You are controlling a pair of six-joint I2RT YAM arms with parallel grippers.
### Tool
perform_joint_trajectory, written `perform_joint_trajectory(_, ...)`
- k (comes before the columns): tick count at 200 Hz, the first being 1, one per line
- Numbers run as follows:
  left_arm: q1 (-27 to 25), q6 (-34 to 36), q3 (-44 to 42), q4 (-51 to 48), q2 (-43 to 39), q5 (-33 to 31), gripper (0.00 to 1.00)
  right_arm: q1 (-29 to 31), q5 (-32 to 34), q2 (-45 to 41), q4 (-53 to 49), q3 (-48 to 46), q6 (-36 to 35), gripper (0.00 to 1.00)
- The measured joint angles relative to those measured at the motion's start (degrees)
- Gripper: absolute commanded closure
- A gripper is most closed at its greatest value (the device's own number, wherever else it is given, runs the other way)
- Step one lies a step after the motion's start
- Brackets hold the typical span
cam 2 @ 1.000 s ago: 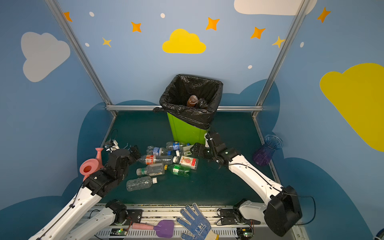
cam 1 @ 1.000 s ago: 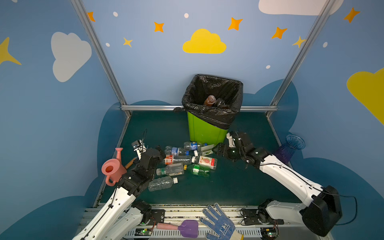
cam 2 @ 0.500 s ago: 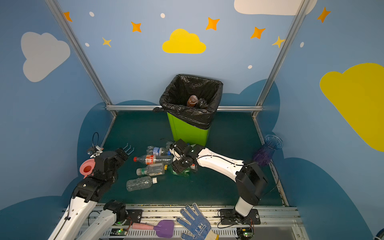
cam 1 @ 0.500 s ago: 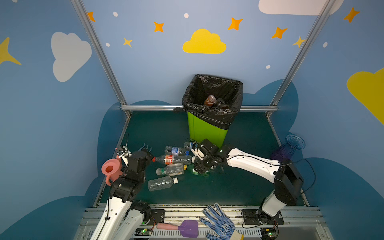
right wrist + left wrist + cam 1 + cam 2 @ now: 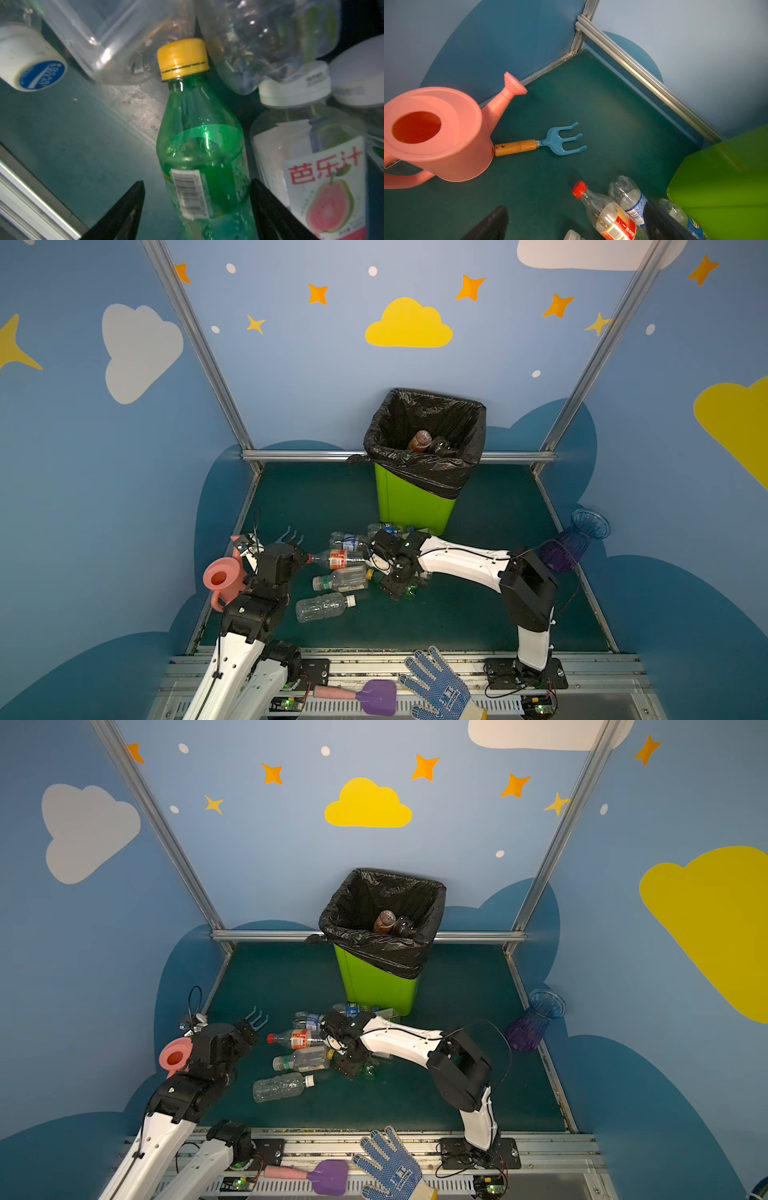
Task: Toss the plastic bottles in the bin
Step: 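Close the right gripper around the green yellow-cap soda bottle in the pile, then lift the green bottle over the bin and open the right gripper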
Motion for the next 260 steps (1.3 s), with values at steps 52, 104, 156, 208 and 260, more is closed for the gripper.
perform_joint_trajectory(52, 0.35, 0.0, -0.83, -0.17, -1.16, 0.2, 0.0, 1.57, 1.18, 4.74, -3.17, 3.13, -0.31, 0.27)
perform_joint_trajectory(104, 0.48, 0.04, -1.51, -0.17, -1.79, 0.24, 0.0, 1.6, 1.6, 5.7, -5.27, 5.03, 0.55, 0.49)
perform_joint_trajectory(156, 0.61, 0.04, -2.78, 0.5, -1.33, 0.59, 0.0, 0.26, 2.78, -1.25, -5.95, 4.94, 2.93, 0.51)
perform_joint_trajectory(208, 0.74, 0.33, -5.35, 3.74, 1.2, 1.16, 0.0, -3.52, 9.25, -24.81, -2.19, 7.61, 0.85, 0.47)
perform_joint_trajectory(260, 1.64, 0.85, -6.73, 7.87, 8.46, 3.17, 0.0, -3.26, 22.38, -47.52, 13.53, 20.2, -15.08, 0.47)
